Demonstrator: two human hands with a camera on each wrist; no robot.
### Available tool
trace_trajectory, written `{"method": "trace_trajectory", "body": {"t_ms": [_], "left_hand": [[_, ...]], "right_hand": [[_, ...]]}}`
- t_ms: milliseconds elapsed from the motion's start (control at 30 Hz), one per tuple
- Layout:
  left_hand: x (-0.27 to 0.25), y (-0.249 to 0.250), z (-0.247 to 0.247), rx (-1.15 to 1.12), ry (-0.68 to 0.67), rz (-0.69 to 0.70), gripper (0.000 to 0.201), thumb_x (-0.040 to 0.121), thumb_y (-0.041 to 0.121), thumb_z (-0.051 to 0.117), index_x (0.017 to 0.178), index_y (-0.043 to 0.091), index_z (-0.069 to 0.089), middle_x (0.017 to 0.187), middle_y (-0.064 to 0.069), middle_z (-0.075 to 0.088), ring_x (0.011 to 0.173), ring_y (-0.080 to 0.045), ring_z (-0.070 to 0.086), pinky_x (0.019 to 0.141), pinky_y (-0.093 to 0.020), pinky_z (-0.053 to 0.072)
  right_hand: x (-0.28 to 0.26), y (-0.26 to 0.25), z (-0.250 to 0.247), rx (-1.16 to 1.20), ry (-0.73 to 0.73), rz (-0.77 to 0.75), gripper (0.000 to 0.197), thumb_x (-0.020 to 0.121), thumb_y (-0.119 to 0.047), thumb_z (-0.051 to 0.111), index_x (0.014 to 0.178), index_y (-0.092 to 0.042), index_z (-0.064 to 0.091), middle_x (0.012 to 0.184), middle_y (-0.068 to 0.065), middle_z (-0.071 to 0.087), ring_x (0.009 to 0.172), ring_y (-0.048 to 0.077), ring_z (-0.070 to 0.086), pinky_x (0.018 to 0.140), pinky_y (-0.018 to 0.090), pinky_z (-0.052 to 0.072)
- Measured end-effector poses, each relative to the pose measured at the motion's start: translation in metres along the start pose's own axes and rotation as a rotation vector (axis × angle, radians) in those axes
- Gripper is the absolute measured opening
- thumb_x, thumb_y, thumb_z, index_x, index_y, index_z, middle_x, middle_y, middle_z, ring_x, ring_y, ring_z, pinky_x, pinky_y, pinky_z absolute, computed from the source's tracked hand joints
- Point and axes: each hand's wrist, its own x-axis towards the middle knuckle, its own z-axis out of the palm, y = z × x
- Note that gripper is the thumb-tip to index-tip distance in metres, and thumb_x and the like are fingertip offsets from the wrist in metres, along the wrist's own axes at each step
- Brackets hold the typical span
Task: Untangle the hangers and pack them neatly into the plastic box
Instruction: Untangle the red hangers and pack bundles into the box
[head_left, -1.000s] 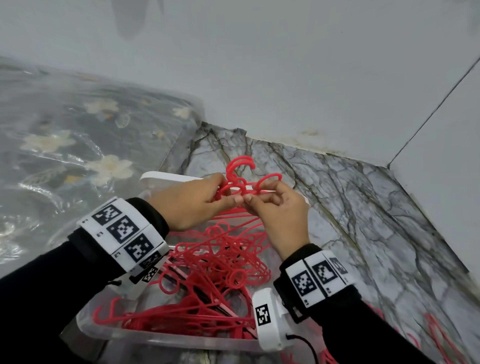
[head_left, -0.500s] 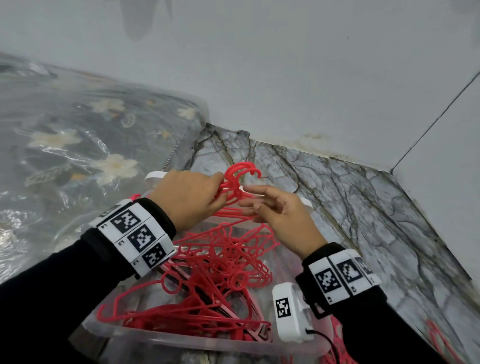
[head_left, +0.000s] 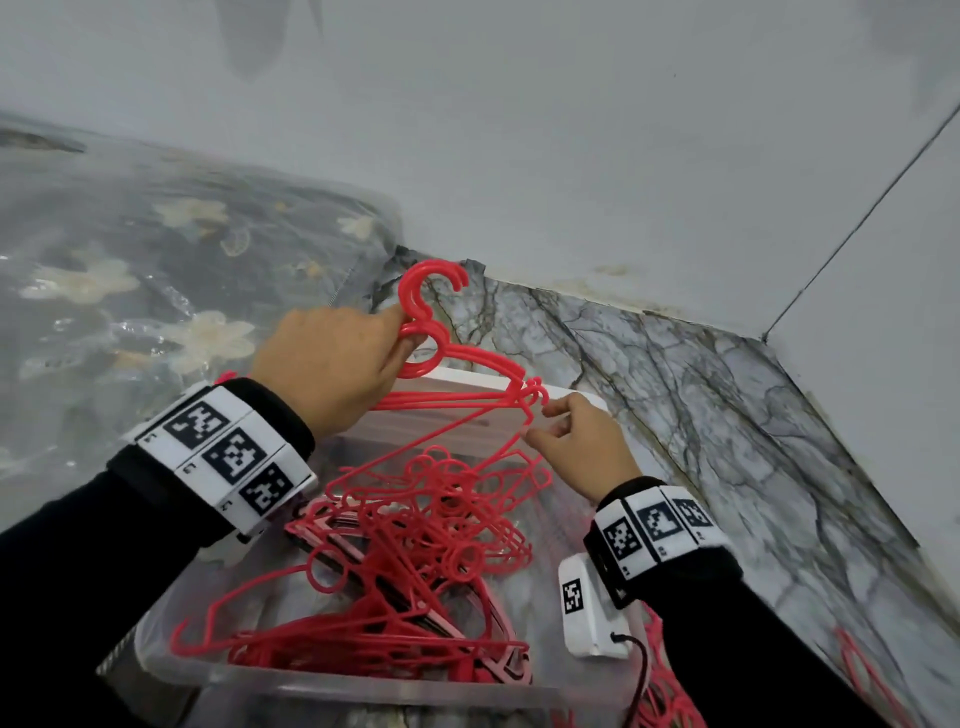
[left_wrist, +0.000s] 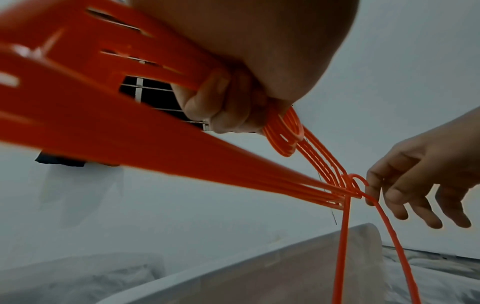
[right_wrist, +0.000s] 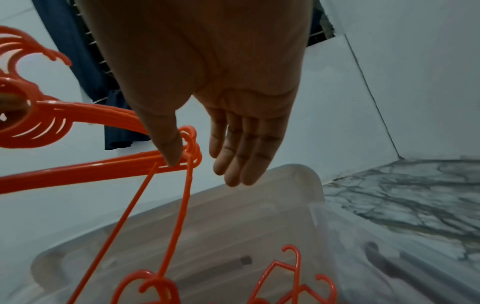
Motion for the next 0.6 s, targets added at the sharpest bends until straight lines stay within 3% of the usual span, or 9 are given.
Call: {"method": "trace_trajectory", "body": {"t_ms": [100, 167, 233, 333, 433, 500, 600], "left_hand": [[-0.001, -0.001, 0.002, -0.103, -0.018, -0.044, 0.030, 0.095, 0.048, 0.029, 0.081, 0.022, 0.035, 0.073, -0.016, 0.063, 0.068, -0.039, 0.061, 0.054, -0.033, 0.029], [-0.001, -0.003, 0.004, -0.185, -0.027, -0.073, 0.028, 0.097, 0.044, 0.033, 0.079, 0.025, 0.027, 0.074, -0.015, 0.063, 0.069, -0.039, 0.060, 0.056, -0.033, 0.029], [0.001, -0.005, 0.004, -0.246, -0.050, -0.089, 0.027, 0.098, 0.041, 0.034, 0.077, 0.026, 0.027, 0.075, -0.016, 0.062, 0.069, -0.039, 0.059, 0.057, -0.034, 0.029], [0.003, -0.008, 0.003, -0.258, -0.067, -0.077, 0.024, 0.099, 0.037, 0.035, 0.080, 0.023, 0.030, 0.078, -0.020, 0.063, 0.070, -0.041, 0.059, 0.057, -0.034, 0.030], [0.006, -0.014, 0.002, -0.181, -0.084, -0.024, 0.024, 0.098, 0.038, 0.038, 0.084, 0.018, 0.040, 0.080, -0.021, 0.064, 0.073, -0.041, 0.061, 0.056, -0.034, 0.030], [0.007, -0.016, 0.003, -0.134, -0.125, 0.015, 0.028, 0.098, 0.039, 0.038, 0.092, 0.013, 0.048, 0.084, -0.021, 0.065, 0.075, -0.041, 0.061, 0.057, -0.034, 0.031], [0.007, -0.019, 0.002, -0.159, -0.166, 0.032, 0.025, 0.099, 0.038, 0.039, 0.089, 0.016, 0.045, 0.085, -0.021, 0.065, 0.076, -0.041, 0.061, 0.058, -0.035, 0.031]], "right_hand": [[0.001, -0.001, 0.006, 0.111, -0.031, -0.010, 0.011, 0.082, -0.022, 0.068, 0.085, -0.018, 0.059, 0.075, -0.002, 0.058, 0.077, 0.022, 0.062, 0.063, 0.027, 0.048], [0.001, -0.003, 0.009, 0.132, -0.034, -0.026, 0.016, 0.084, -0.015, 0.067, 0.073, -0.017, 0.056, 0.073, 0.007, 0.059, 0.081, 0.032, 0.065, 0.071, 0.037, 0.053], [0.001, -0.005, 0.010, 0.157, -0.021, -0.035, 0.017, 0.086, -0.011, 0.064, 0.072, -0.014, 0.054, 0.079, 0.019, 0.063, 0.082, 0.038, 0.065, 0.075, 0.045, 0.054], [0.001, -0.007, 0.011, 0.249, -0.004, -0.034, 0.009, 0.090, -0.010, 0.059, 0.083, -0.009, 0.053, 0.086, 0.021, 0.068, 0.076, 0.031, 0.067, 0.076, 0.051, 0.054], [0.000, -0.007, 0.010, 0.333, 0.050, -0.036, 0.014, 0.093, -0.009, 0.055, 0.081, -0.015, 0.050, 0.079, 0.013, 0.068, 0.062, 0.017, 0.066, 0.068, 0.046, 0.057], [0.001, -0.007, 0.008, 0.348, 0.080, -0.046, 0.012, 0.094, -0.009, 0.053, 0.084, -0.015, 0.051, 0.081, 0.014, 0.067, 0.062, 0.016, 0.064, 0.065, 0.043, 0.056], [0.003, -0.003, 0.006, 0.335, 0.094, -0.034, 0.011, 0.094, -0.008, 0.052, 0.086, -0.014, 0.051, 0.085, 0.017, 0.066, 0.062, 0.018, 0.064, 0.062, 0.040, 0.057]]}}
